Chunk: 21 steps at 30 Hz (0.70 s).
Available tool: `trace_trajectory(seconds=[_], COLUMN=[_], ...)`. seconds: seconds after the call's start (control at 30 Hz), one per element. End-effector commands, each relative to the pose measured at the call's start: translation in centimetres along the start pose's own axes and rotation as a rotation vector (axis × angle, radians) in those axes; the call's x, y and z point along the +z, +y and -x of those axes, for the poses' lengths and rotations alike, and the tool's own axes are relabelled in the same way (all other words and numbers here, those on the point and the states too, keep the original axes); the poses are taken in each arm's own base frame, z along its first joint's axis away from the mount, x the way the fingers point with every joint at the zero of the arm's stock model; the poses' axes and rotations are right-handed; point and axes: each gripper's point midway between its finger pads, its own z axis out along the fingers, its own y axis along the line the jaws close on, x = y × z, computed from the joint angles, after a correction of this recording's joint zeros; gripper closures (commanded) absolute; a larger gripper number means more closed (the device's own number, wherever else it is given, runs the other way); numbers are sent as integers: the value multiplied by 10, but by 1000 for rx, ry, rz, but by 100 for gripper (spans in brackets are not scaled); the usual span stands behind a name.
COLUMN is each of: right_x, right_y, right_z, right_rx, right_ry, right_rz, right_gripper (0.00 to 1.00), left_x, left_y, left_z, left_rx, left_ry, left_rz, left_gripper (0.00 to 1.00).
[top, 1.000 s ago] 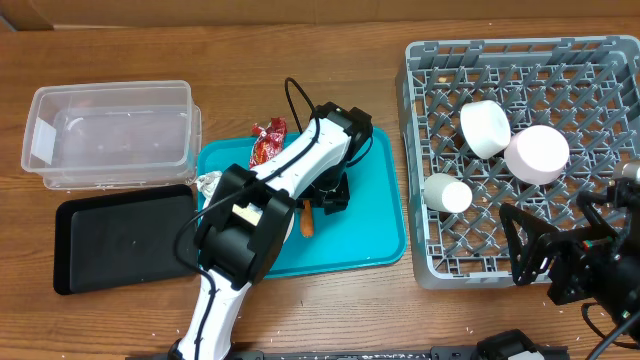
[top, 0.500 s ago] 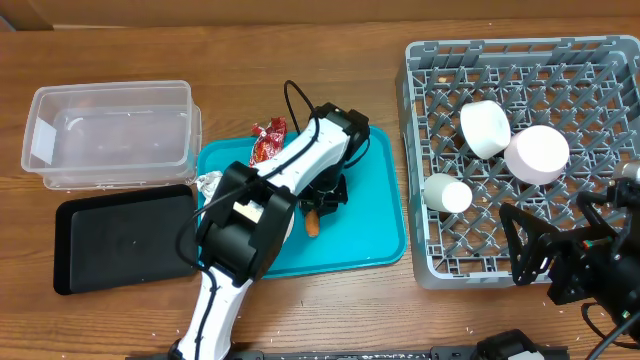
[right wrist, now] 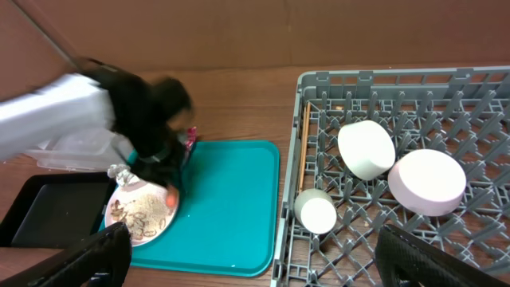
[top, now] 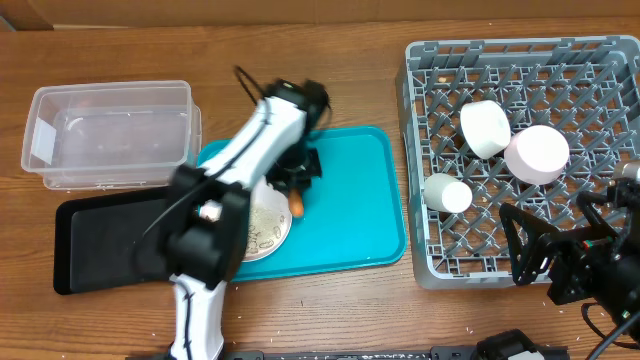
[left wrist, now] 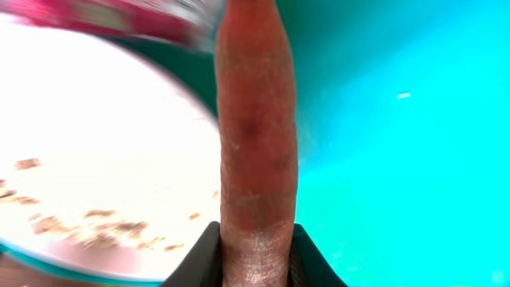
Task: Sort waste into correct bins and load items into the dishwasher
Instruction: 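Carry the carrot to the clear plastic bin and release it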
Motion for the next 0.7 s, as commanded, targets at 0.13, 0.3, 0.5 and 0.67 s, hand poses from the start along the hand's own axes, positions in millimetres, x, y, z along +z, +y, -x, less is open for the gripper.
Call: trace_trajectory(seconds=[0.13,0.3,0.5,0.67], right_x=[-1,-1,-1,-1], right_y=[0,0,0,0], right_z=[2,2,2,2], right_rx=[0,0,0,0], right_ry=[-9,-9,-9,-9], right_rz=[-3,-3,-3,-3], right_gripper=[0,0,0,0], left_x=[-114,-141,-146,-149], left_y=[66,135,193,227], left_z=[17,35,69,92], left_rx=[-130,-351,-553,-760], left_ry=[-310,-434,-509,-574], left_rz=[-124,-87,-106,-155], left_gripper=[76,81,81,77])
